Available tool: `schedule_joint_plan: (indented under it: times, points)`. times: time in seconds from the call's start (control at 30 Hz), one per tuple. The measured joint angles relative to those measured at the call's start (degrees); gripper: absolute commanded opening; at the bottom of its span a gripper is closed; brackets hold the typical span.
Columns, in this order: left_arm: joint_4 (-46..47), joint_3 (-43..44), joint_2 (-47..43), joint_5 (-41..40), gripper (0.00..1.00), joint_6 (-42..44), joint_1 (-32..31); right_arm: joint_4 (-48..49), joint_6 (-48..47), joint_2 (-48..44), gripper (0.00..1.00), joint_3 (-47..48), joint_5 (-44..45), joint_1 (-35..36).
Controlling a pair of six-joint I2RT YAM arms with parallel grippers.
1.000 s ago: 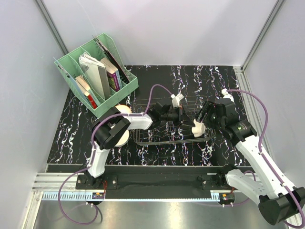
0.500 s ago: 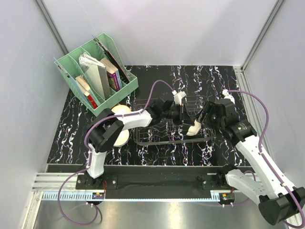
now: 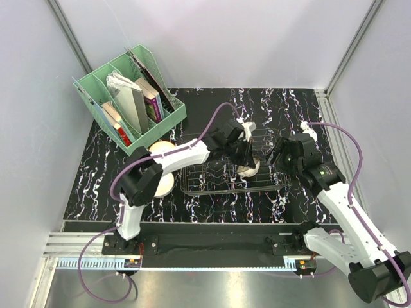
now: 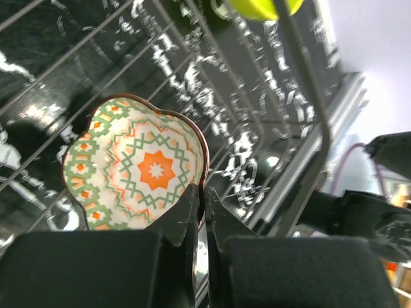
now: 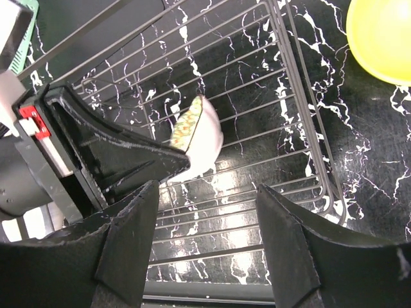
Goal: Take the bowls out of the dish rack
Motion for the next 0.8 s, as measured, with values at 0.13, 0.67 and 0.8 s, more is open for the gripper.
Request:
schedule_joint_plan:
  times: [0.13,0.67,0.8]
  points:
    - [-5.25,1.64,0.02,-2.84,0.00,3.19,-1.66,-0.07,0.00,0.42,0.70,-0.26,0.61,0.00]
    - [-14.97,7.32,2.49,-15.58,0.00,11.47,-11.58,-1.36,-0.22,1.31,0.71,-0.87,1.92,0.00]
    - [-15.47,7.32,3.61,-17.35,0.19,11.65,-12.22,-2.14,-0.42,1.31,0.71,-1.07,2.54,0.00]
